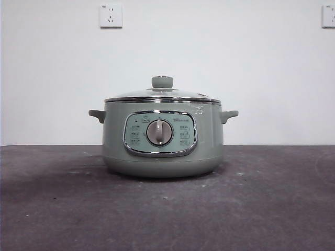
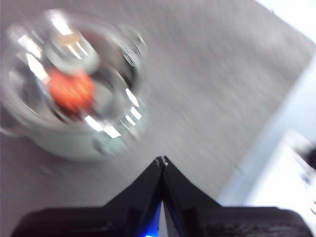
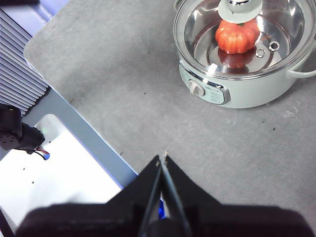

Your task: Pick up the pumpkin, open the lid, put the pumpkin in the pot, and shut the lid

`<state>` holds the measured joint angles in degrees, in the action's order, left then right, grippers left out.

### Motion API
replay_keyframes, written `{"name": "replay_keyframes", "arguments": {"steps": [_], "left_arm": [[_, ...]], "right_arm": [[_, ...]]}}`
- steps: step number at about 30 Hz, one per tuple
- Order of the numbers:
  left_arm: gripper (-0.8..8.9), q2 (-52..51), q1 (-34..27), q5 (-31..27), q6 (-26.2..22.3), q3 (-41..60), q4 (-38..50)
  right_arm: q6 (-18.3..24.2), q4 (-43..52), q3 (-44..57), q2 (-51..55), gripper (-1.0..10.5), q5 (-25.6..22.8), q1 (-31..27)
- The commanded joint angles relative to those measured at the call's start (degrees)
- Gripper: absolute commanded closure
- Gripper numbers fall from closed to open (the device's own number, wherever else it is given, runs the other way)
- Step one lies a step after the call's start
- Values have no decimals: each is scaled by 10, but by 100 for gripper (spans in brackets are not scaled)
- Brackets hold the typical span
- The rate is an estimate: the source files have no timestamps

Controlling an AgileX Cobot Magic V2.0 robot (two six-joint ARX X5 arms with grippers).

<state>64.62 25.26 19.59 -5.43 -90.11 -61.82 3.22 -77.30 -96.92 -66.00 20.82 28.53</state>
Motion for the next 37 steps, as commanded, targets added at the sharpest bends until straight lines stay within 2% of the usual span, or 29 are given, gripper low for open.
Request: {"name": "replay_keyframes", "arguments": {"steps": [1, 6, 9, 15, 20, 26, 32, 37], "left_arm": [[818, -38, -40, -6, -33, -1, 48], [817, -99, -141, -5, -51, 16, 106], [817, -147, -197, -12, -63, 61, 158], [817, -257, -258, -71, -78, 232, 297], [817, -349, -280, -80, -77, 411, 415], [817, -433, -284, -111, -71, 588, 501], [817, -508, -284, -152, -63, 718, 537], [817, -559, -284, -153, -63, 787, 537]], "right_arm": [[-3, 1, 0, 0, 946, -1, 0], [-3, 1, 0, 0, 946, -1, 0], [-3, 1, 0, 0, 946, -1, 0], [-3, 1, 0, 0, 946, -1, 0], [-3, 1, 0, 0, 946, -1, 0], [-3, 1, 0, 0, 946, -1, 0], [-3, 1, 0, 0, 946, -1, 0], [-3, 1, 0, 0, 946, -1, 0]]}}
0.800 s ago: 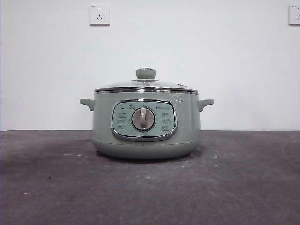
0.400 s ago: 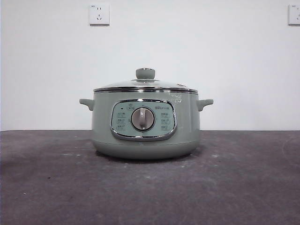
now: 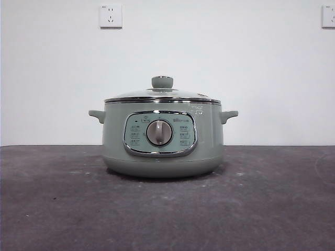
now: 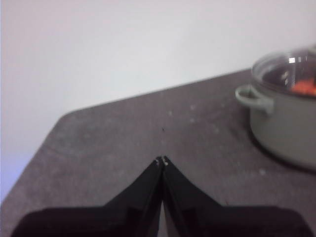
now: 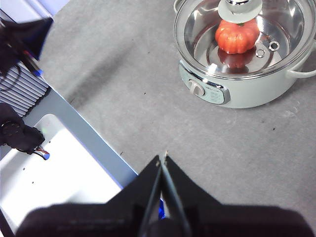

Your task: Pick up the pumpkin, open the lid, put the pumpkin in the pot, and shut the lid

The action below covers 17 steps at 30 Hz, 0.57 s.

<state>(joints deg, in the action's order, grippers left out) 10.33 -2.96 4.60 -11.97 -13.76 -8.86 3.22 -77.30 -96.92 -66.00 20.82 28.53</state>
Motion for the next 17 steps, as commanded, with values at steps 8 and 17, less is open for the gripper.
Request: {"name": "replay_keyframes", "arguments": {"steps": [8, 17], "left_arm": [[817, -78, -2, -5, 4, 102, 4], [817, -92, -2, -5, 4, 136, -13]], "right_arm": [[-3, 1, 0, 0, 946, -1, 0], [-3, 1, 0, 1, 946, -1, 0]]}}
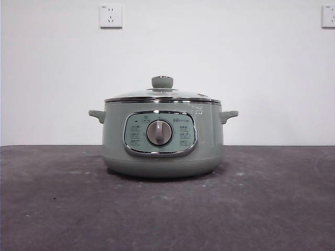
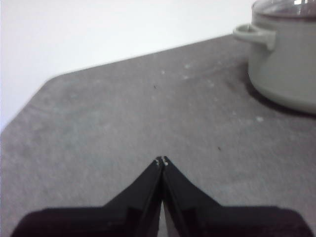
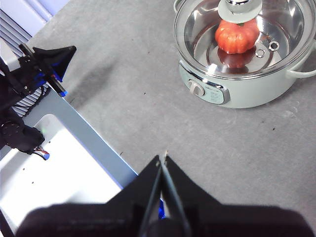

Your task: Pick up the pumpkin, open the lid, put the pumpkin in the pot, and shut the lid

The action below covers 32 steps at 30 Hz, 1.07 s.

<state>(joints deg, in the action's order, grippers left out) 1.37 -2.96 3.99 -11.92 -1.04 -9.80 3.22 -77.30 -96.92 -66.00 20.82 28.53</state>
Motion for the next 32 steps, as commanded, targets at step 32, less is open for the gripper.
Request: {"name": "replay_keyframes", "arguments": {"steps": [32], "left_arm": [[817, -12, -1, 6, 18, 9, -5]], "right_arm": [[-3, 1, 0, 1, 946, -2, 0]]}}
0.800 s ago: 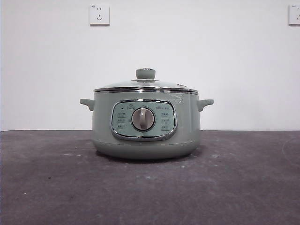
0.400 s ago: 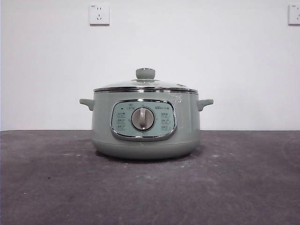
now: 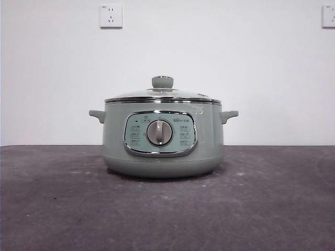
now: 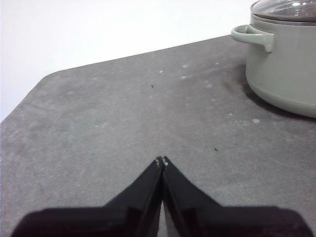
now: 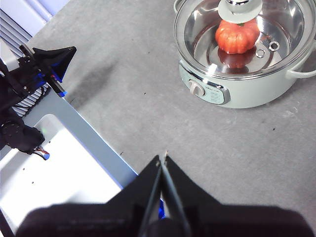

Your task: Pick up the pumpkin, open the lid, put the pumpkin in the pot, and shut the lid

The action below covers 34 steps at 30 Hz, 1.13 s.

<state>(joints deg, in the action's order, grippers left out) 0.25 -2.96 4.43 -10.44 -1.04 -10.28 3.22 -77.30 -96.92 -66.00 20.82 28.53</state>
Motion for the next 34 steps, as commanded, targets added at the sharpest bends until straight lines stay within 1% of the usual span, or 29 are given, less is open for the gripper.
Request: {"name": "replay_keyframes", "arguments": {"steps": [1, 4, 6, 9, 12, 14, 18, 22, 26, 28, 31, 34], "left_arm": [[817, -1, -1, 2, 3, 9, 0], [817, -1, -1, 2, 3, 9, 0], [817, -1, -1, 2, 3, 9, 0], [817, -1, -1, 2, 3, 9, 0], [817, -1, -1, 2, 3, 9, 0], [817, -1, -1, 1, 3, 9, 0], [817, -1, -1, 2, 3, 9, 0], [817, -1, -1, 2, 3, 9, 0], [817, -1, -1, 2, 3, 9, 0], [817, -1, -1, 2, 3, 9, 0], [817, -1, -1, 2, 3, 9, 0], [817, -1, -1, 2, 3, 9, 0]], "right_arm": [[-3, 1, 0, 1, 946, -2, 0], [26, 17, 0, 12, 946, -3, -18], [45, 59, 0, 30, 946, -1, -45], [49, 138, 11, 66, 946, 7, -84], [48, 196, 52, 110, 946, 34, -133], [48, 239, 101, 147, 946, 33, -171], [48, 370, 248, 235, 946, 31, -242], [48, 520, 419, 330, 946, 28, -284], [48, 646, 573, 409, 946, 23, -300], [48, 697, 647, 447, 946, -2, -301], [47, 741, 737, 495, 946, -35, -300], [46, 764, 805, 534, 946, -57, -300]]}}
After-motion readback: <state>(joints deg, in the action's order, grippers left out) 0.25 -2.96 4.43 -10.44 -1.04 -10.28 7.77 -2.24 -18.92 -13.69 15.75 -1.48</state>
